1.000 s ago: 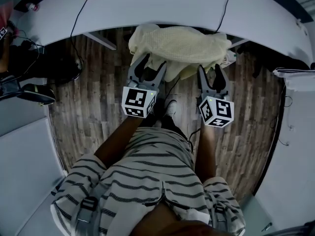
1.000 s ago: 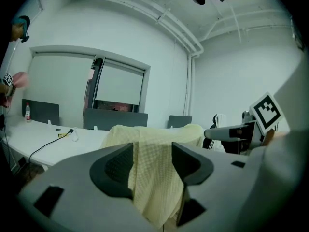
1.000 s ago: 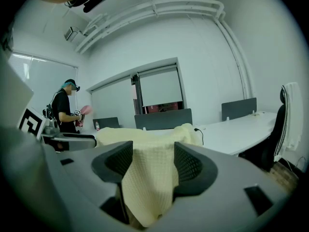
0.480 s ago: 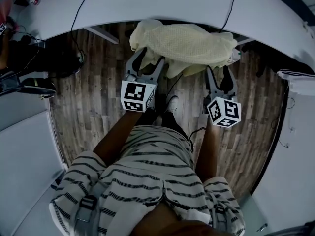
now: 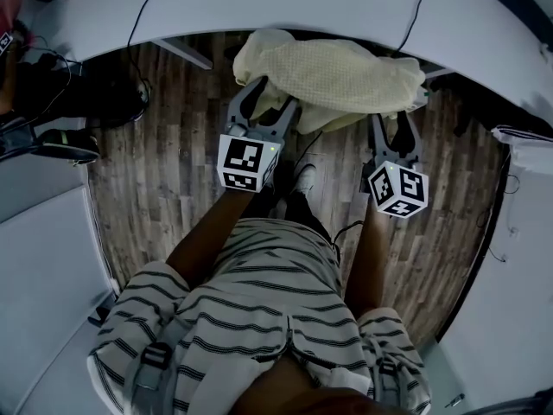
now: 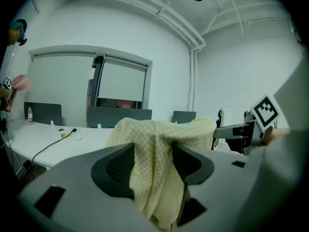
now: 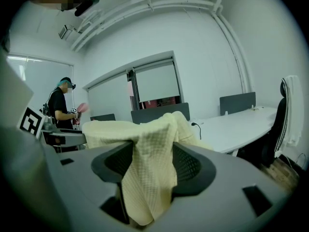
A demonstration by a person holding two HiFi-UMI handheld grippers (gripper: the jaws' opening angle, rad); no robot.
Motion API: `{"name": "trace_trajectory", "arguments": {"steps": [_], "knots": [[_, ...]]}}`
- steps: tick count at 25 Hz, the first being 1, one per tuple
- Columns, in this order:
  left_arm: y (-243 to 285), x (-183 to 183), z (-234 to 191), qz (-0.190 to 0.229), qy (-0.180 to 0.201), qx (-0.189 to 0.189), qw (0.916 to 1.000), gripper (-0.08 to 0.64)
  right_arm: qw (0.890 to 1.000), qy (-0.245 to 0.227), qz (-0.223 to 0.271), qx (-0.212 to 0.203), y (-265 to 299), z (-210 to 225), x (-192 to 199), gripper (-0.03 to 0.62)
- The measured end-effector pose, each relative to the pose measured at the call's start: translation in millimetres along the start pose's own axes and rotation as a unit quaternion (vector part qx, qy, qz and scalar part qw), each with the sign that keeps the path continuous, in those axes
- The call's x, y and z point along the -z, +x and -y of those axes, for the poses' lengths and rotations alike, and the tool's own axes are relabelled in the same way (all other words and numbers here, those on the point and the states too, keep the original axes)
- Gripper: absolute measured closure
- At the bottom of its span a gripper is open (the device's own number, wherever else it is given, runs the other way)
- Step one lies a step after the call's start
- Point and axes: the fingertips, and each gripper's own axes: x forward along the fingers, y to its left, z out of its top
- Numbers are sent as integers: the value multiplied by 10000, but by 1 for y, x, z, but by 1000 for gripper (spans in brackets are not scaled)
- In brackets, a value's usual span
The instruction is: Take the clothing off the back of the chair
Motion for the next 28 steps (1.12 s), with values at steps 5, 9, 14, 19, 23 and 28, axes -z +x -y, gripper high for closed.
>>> {"name": "trace_trajectory", "arguments": {"steps": [5,9,14,19,23,28], "knots": [[1,-2,2,20,79,120,9999,332,9999,-141,48,-81,1,-7,-2,408],[0,-4,6,32,201,170,9996,390,9999,-81,38,-103,-2,-8,-4,447],[-3,-5,8,39,260,191,9995,439,9998,-108,95,-115,-8,-7,-8,502],[-8,-7,10,60,343,193,9992,494,9996,-178,161,-124,-12,-11,-10,562],[-12,-8,13,68,287,168,9994,525,9995,-194,197,-170,-18,-13,-11,569],[-16,-11,14,85,238,182,9995,531,9994,-193,234,-179,-22,-17,-14,569]]}}
